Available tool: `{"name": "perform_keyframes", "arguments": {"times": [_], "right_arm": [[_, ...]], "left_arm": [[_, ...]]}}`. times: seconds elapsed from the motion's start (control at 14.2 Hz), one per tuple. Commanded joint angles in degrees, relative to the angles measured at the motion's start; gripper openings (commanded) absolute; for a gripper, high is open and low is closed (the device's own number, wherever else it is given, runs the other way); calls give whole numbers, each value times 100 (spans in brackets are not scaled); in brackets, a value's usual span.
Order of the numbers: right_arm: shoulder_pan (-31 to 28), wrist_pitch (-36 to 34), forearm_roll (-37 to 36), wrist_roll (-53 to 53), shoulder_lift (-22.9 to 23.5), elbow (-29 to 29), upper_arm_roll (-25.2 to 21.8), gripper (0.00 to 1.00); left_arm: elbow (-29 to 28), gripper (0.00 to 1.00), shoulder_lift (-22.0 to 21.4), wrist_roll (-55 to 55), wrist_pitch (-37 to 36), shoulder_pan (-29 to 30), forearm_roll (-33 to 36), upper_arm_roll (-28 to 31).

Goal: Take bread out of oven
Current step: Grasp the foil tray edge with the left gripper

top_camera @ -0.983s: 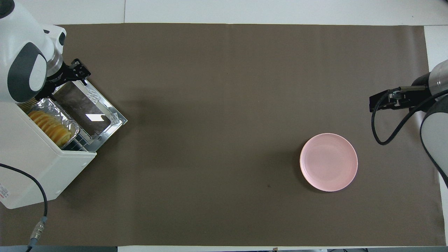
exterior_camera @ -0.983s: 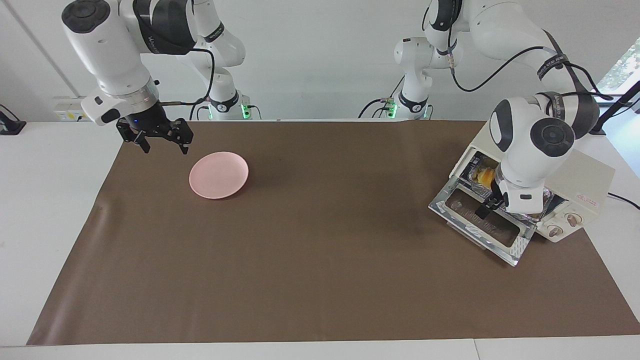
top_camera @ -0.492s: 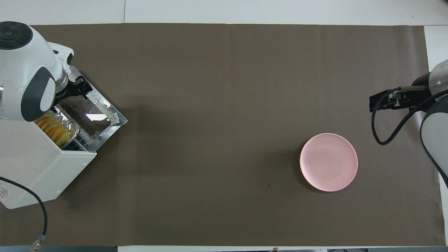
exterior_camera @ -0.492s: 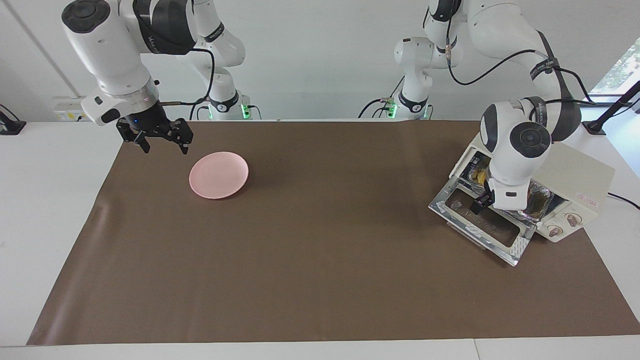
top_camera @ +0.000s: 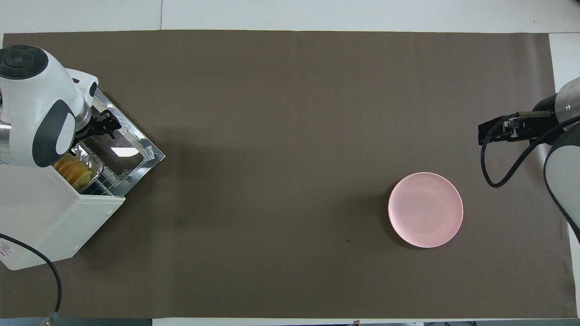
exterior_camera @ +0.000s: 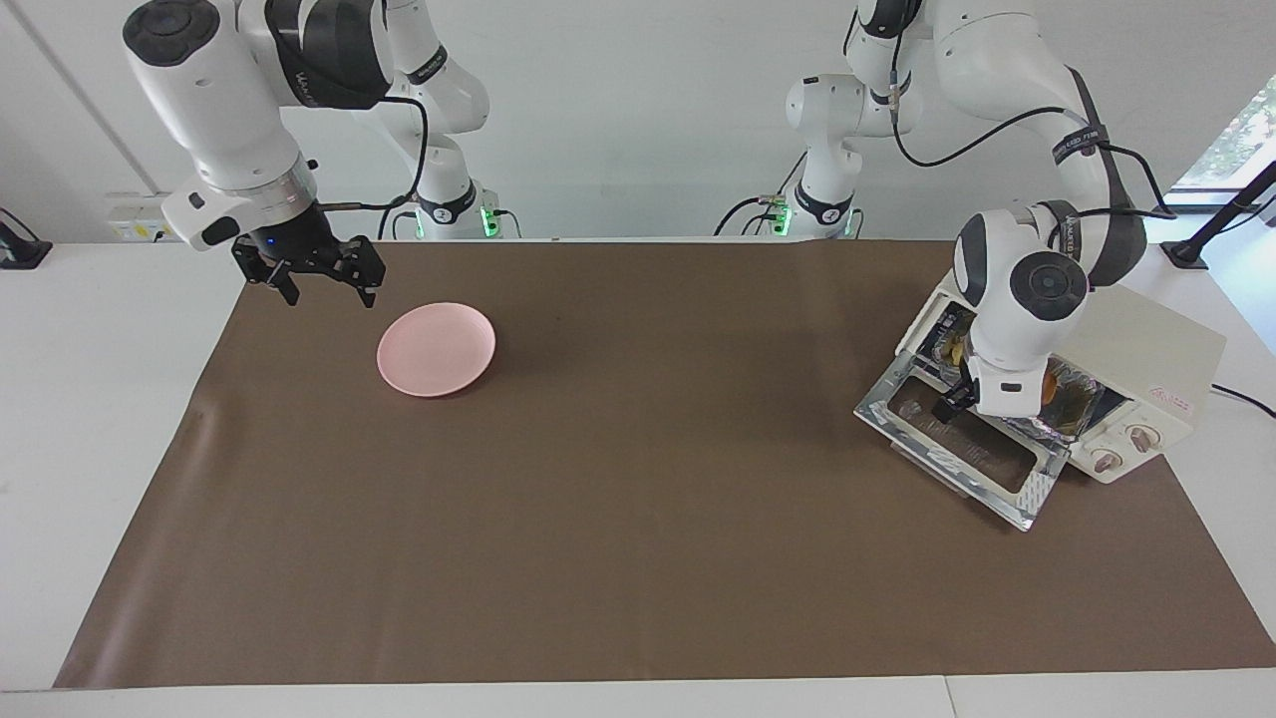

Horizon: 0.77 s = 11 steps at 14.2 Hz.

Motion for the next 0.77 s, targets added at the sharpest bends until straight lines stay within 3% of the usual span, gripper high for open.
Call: {"name": "perform_keyframes", "arguments": {"times": [0.0,0.28,0.7], "right_arm": [[-97,-18,-108,-113,-87,-95,80,100],[-97,-18,-108,-113,-87,-95,80,100],[-97,-18,-108,-113,-87,-95,80,100]], "left_arm": [[-295,98,-210,61,165,49,139,-24],[-295,76,-210,70,208,119,139,-33],[-533,55,-280,149,393,251,139,-33]]}}
